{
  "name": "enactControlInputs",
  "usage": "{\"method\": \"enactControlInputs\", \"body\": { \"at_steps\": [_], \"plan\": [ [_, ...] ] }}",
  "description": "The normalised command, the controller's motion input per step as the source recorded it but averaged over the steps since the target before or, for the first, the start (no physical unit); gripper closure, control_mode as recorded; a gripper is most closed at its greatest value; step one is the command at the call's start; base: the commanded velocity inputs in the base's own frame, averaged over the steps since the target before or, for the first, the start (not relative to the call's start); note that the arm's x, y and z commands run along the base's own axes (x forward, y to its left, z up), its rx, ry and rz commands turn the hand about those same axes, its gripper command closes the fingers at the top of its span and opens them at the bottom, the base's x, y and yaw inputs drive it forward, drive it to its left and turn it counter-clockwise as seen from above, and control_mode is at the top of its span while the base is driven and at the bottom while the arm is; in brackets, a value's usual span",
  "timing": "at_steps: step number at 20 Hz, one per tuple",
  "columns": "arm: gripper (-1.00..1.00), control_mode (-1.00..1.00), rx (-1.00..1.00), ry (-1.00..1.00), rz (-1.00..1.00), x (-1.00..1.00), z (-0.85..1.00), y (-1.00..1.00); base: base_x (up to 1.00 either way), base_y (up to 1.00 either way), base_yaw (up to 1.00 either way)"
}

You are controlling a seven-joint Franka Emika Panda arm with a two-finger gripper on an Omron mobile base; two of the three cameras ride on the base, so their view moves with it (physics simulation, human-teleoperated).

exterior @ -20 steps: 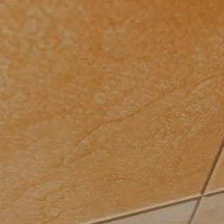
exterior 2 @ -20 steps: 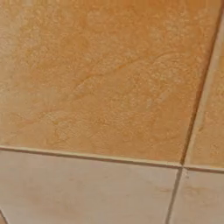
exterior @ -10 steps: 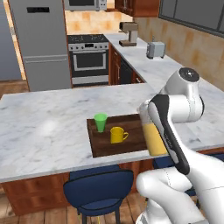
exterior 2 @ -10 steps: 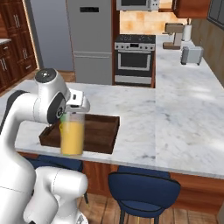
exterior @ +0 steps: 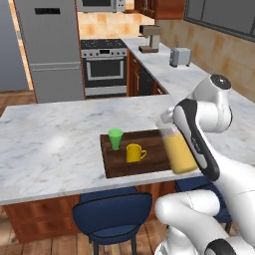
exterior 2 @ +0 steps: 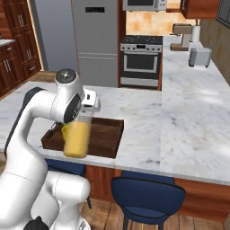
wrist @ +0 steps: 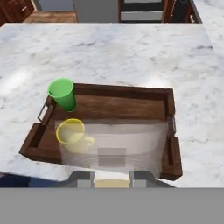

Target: There is a tray on the dining counter. Grab the cup, mug, and pitcher and place them on the tray. The pitcher may be placed next to the tray if it cannot fit the tray.

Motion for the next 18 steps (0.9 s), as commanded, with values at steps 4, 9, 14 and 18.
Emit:
{"method": "enactControlInputs", "body": {
  "at_steps": [4,9,14,18],
  "plan": [
    [1.0,-1.0,0.16,0.0,0.06,0.88,0.19,-0.33,0.0,0.0,0.0],
    [1.0,-1.0,0.09,-0.02,0.07,0.71,0.23,-0.04,0.0,0.0,0.0],
    [1.0,-1.0,0.02,0.0,0.03,0.59,0.05,0.0,0.0,0.0,0.0],
    [1.0,-1.0,0.0,0.0,0.0,0.45,0.01,0.0,0.0,0.0,0.0]
  ]
}}
